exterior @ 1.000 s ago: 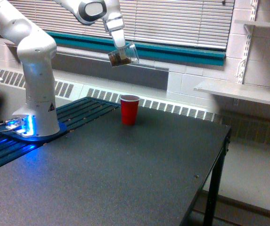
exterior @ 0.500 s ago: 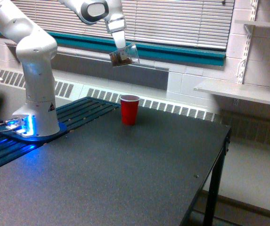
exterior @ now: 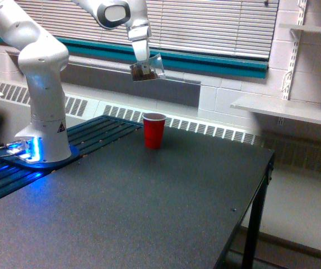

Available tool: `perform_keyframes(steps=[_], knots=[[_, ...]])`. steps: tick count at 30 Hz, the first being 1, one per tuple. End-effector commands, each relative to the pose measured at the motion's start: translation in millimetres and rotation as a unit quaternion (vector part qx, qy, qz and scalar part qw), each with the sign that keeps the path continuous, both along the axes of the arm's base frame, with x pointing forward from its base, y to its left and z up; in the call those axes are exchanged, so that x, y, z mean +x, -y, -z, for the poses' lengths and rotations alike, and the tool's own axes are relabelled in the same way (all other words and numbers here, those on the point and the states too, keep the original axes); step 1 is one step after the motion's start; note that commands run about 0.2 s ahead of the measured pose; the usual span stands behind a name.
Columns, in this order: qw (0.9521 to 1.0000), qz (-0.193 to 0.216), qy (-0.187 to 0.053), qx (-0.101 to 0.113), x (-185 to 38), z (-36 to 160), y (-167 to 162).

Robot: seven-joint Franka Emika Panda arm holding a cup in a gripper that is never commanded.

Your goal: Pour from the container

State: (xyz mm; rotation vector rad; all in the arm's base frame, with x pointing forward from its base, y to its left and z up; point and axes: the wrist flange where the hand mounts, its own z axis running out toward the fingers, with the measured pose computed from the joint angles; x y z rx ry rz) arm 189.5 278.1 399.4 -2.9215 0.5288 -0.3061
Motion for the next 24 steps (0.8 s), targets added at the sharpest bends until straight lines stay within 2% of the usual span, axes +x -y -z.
perform_keyframes(steps=[1, 24], knots=[[0.9997, 0.018, -0.018, 0.005, -4, 4.8, -2], [0.9966, 0.057, -0.059, 0.012, -14, 22.5, 0]])
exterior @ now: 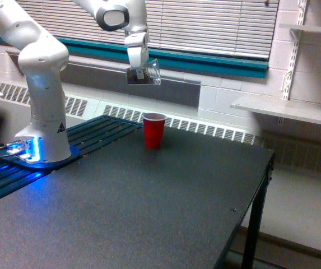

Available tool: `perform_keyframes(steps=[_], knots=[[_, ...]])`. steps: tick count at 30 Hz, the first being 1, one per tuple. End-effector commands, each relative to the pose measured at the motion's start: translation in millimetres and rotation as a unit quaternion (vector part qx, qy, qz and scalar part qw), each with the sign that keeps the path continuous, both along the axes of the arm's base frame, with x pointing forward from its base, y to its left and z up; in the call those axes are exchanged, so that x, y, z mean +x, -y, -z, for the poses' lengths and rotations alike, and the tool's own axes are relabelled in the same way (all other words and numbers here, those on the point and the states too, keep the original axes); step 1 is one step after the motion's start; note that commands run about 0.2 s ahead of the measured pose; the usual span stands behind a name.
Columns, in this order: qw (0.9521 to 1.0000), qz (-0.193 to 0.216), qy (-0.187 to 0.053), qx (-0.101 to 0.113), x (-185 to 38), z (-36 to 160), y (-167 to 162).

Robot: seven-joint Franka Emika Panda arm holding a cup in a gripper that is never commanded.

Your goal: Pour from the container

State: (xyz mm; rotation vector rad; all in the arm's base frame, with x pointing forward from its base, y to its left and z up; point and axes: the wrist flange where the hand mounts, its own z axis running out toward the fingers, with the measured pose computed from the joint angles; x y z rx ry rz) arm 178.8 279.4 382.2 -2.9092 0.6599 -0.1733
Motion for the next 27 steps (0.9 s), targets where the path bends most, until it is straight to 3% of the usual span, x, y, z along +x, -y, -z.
perform_keyframes(steps=[1, 27], knots=[[0.9997, 0.019, -0.014, 0.001, -3, 5.8, 2], [0.9975, 0.037, -0.059, 0.013, -4, 25.3, 9]])
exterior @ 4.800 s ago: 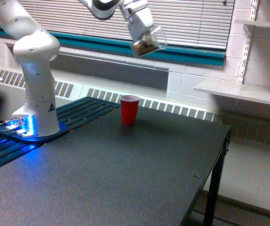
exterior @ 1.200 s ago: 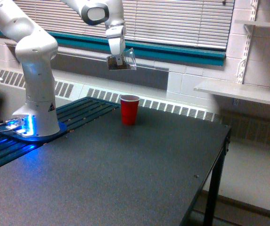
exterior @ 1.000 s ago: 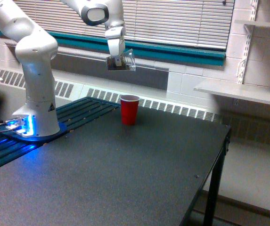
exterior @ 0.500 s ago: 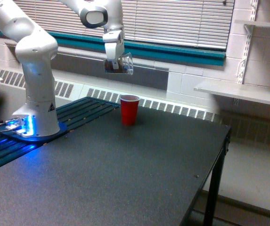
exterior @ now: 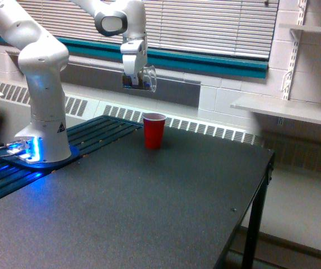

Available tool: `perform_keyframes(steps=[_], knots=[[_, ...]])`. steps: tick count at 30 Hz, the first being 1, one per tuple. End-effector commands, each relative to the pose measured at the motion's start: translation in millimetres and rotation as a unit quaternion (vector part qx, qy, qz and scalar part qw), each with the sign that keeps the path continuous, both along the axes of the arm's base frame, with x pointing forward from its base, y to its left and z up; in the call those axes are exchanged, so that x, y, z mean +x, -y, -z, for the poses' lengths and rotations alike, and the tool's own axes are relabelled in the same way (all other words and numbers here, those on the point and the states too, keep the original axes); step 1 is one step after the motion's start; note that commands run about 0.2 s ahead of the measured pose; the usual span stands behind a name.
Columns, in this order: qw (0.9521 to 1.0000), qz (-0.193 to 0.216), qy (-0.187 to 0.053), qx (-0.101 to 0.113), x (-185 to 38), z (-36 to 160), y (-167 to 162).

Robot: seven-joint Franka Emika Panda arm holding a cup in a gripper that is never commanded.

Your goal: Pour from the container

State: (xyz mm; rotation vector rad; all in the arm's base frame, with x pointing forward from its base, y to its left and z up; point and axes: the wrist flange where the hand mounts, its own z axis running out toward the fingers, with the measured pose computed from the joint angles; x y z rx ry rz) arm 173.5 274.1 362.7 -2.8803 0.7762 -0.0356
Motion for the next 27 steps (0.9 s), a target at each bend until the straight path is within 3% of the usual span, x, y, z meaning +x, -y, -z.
perform_keyframes(steps=[1, 27], knots=[[0.9999, 0.002, -0.015, -0.002, 1, 6.9, 4], [0.998, 0.007, -0.062, 0.001, 2, 23.8, 9]])
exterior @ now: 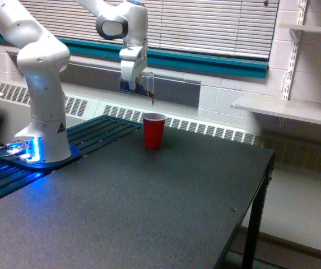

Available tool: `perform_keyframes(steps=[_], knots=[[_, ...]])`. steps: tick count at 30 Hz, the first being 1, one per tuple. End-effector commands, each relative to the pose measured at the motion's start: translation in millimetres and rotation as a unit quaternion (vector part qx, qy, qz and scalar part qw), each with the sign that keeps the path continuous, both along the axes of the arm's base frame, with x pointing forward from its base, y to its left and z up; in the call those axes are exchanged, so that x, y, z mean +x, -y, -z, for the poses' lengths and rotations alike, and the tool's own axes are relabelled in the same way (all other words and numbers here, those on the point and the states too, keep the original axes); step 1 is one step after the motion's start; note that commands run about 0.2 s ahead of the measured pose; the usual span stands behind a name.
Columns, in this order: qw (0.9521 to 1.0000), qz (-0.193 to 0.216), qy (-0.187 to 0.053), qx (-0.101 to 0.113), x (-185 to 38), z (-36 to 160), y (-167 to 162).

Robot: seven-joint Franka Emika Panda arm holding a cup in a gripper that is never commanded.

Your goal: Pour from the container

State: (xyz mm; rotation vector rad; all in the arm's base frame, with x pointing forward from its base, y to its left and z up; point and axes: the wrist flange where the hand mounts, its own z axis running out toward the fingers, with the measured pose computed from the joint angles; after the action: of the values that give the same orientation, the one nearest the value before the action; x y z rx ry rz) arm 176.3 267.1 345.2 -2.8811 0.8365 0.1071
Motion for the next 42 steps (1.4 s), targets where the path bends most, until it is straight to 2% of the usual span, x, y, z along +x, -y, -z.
perform_keyframes(steps=[1, 19, 42], knots=[[0.9999, -0.009, -0.014, -0.003, -1, 7.1, 2], [0.9993, -0.007, -0.036, -0.003, 0, 18.8, 4], [0.9982, -0.017, -0.058, 0.009, 1, 21.3, 4]])
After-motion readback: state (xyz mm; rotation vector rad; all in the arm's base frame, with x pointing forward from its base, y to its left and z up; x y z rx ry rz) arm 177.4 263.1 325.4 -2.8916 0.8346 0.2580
